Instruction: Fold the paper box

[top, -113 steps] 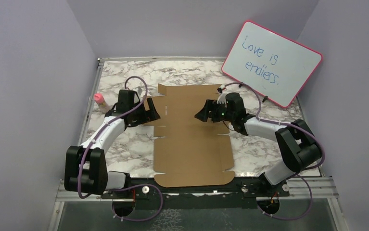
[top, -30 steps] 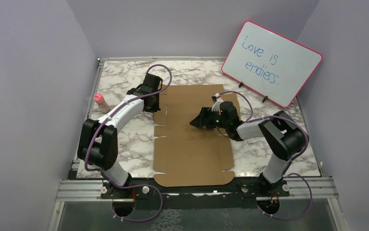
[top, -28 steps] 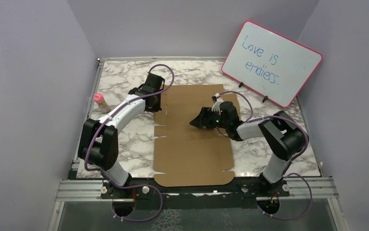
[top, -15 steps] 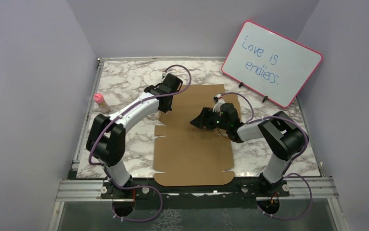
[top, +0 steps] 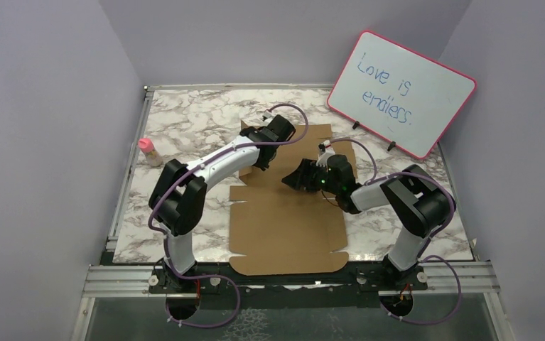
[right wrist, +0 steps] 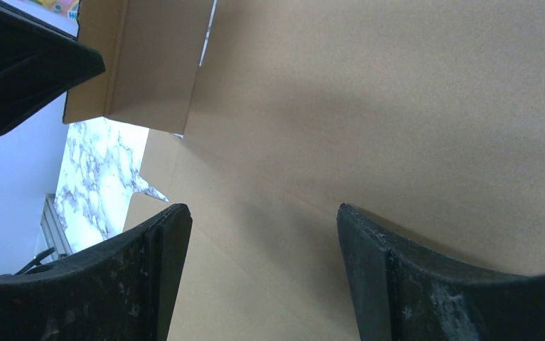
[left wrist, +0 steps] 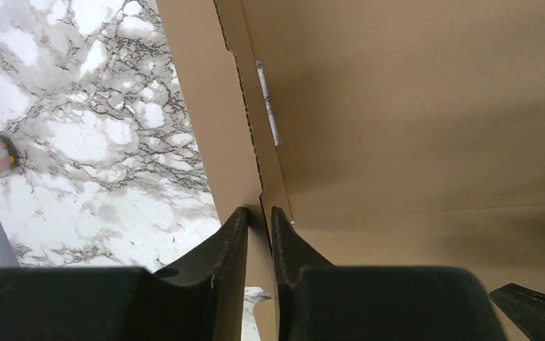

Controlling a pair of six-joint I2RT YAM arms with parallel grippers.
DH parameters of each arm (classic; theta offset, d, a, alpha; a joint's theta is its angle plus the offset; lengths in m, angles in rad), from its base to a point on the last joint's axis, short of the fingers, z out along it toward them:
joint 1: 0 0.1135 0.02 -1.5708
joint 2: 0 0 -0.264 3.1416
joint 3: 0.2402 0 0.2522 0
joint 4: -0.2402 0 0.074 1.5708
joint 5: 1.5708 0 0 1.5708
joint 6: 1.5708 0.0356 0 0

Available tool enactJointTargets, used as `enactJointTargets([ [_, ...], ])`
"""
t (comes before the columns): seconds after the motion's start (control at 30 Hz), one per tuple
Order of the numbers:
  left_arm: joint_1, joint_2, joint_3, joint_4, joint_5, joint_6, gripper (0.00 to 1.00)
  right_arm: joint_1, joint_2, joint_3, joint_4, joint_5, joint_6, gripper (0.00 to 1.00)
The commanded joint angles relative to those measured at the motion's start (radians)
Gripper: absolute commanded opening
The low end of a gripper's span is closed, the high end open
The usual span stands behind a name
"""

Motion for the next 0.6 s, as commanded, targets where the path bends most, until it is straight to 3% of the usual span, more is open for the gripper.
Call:
enactJointTargets([
  [0.0, -0.038, 0.03, 0.047, -0.044, -0.011, -0.021, 0.18, 0.003, 0.025, -0.035, -0.041, 0.069, -0.001, 0.81],
  [0.57, -0.089, 0.077, 0.082, -0.045, -0.011, -0.033, 0.21, 0.003, 0.029, -0.06, -0.008, 0.079, 0.018, 0.81],
])
